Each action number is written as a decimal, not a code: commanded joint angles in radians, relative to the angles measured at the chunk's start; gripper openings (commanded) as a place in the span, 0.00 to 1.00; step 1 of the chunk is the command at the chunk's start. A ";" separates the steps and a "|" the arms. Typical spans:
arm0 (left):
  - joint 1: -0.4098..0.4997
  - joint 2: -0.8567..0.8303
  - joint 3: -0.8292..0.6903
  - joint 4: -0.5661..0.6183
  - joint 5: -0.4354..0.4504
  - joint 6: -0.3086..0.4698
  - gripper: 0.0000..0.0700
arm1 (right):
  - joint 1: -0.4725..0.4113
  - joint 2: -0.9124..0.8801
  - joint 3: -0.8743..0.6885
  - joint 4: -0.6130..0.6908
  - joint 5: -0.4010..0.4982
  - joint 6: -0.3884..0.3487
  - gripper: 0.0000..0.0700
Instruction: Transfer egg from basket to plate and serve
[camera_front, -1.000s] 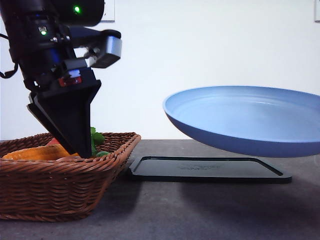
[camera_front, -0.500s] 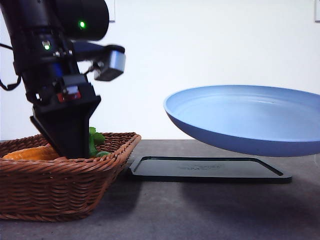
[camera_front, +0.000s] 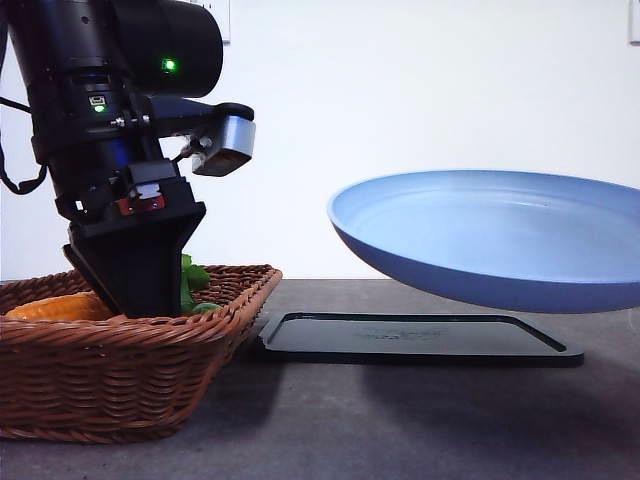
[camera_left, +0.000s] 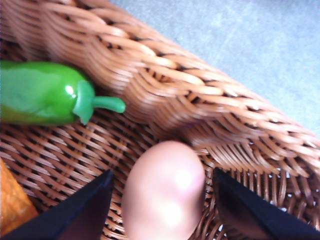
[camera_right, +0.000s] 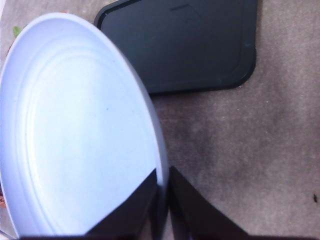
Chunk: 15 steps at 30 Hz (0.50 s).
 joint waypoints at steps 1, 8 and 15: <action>-0.010 0.024 0.019 0.001 0.007 0.013 0.58 | 0.001 0.002 0.011 0.011 -0.004 0.010 0.00; -0.010 0.055 0.019 -0.013 0.007 0.013 0.57 | 0.001 0.002 0.011 0.011 -0.006 0.010 0.00; -0.010 0.063 0.019 -0.015 0.006 0.013 0.36 | 0.001 0.002 0.011 0.011 -0.006 0.010 0.00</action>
